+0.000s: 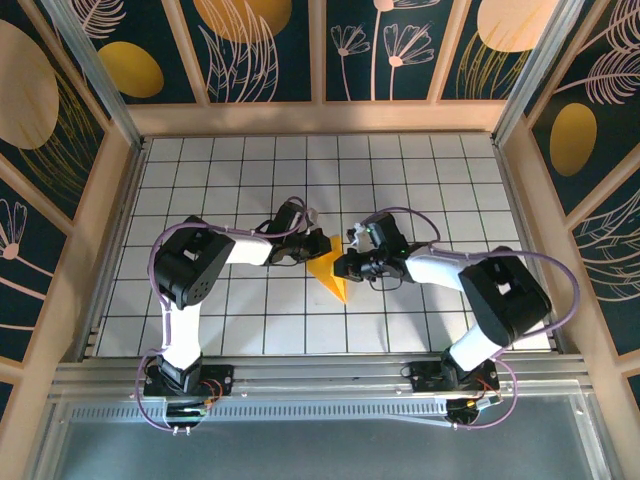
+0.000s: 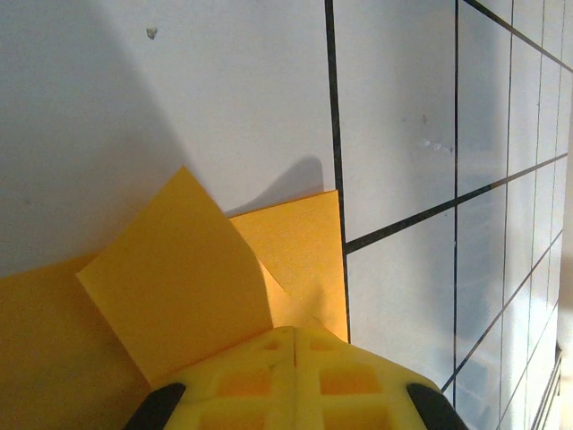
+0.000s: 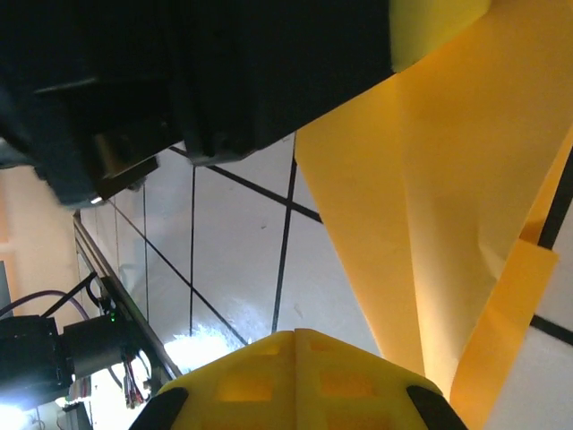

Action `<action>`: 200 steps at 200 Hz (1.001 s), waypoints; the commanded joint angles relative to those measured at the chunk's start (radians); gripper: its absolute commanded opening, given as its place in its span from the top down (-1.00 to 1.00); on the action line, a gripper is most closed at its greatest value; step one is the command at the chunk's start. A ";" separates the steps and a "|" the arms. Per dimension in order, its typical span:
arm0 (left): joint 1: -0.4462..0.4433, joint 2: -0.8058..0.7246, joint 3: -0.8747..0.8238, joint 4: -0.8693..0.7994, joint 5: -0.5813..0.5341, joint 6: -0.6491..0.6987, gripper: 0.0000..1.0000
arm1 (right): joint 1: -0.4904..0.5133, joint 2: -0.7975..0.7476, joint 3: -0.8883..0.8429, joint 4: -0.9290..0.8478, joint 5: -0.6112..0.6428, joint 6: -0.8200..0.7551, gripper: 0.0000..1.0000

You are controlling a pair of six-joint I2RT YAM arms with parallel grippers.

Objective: Fold a paper plane with a square sheet of paper (fold left side to right side)
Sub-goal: Fourth fold the wing at the center of the table.

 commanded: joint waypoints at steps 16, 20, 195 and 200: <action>0.002 0.025 -0.034 -0.088 -0.025 -0.008 1.00 | 0.013 0.094 0.073 0.034 0.021 -0.001 1.00; 0.002 0.027 -0.033 -0.089 -0.025 -0.009 1.00 | 0.015 0.102 0.076 0.034 0.024 0.000 1.00; 0.002 0.034 -0.024 -0.112 -0.035 -0.005 1.00 | 0.027 0.138 0.093 0.003 0.073 -0.025 1.00; 0.002 0.034 -0.024 -0.112 -0.035 -0.004 1.00 | 0.026 0.135 0.096 0.007 0.072 -0.024 1.00</action>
